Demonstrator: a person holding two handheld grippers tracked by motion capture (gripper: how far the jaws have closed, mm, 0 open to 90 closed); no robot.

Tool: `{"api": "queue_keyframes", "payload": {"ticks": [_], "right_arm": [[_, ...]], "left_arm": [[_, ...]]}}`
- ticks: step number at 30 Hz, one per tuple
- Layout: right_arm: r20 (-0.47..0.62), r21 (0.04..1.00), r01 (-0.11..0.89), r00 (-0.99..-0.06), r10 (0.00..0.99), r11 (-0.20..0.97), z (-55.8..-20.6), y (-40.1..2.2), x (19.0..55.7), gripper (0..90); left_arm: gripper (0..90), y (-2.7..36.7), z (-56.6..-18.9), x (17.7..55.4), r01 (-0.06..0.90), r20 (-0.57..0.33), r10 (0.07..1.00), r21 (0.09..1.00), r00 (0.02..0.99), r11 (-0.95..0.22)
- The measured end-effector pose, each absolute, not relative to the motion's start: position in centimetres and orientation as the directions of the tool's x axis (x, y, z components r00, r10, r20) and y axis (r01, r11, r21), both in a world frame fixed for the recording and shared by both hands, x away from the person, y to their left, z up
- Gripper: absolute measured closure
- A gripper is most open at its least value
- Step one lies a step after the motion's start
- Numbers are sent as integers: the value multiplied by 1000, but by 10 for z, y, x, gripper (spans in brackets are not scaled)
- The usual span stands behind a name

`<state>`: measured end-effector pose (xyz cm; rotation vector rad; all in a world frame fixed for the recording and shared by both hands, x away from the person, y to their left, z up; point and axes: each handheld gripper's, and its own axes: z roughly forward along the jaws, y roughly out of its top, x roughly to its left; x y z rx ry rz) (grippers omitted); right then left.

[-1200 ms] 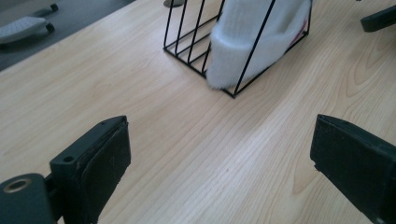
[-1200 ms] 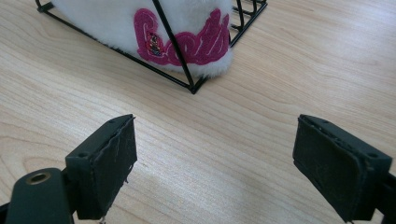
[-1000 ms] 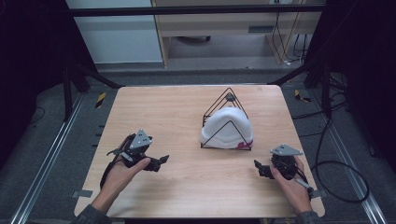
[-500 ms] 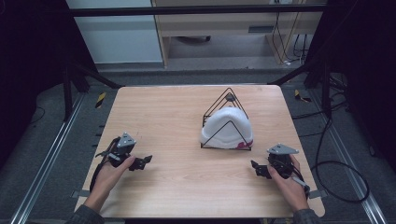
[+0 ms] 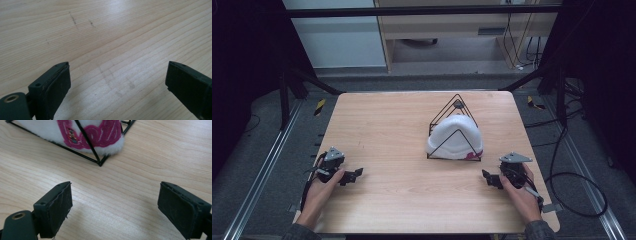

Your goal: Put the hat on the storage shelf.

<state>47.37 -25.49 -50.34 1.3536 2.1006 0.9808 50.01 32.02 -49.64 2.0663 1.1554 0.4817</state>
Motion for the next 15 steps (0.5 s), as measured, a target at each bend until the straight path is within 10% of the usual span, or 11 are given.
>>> {"api": "queue_keyframes", "payload": {"ticks": [15], "right_arm": [[-11, 744, 615, -378, 926, 260, -512, -251, 480, 95]], "left_arm": [[33, 317, -508, 494, 588, 26, 861, 720, 508, -368]]}}
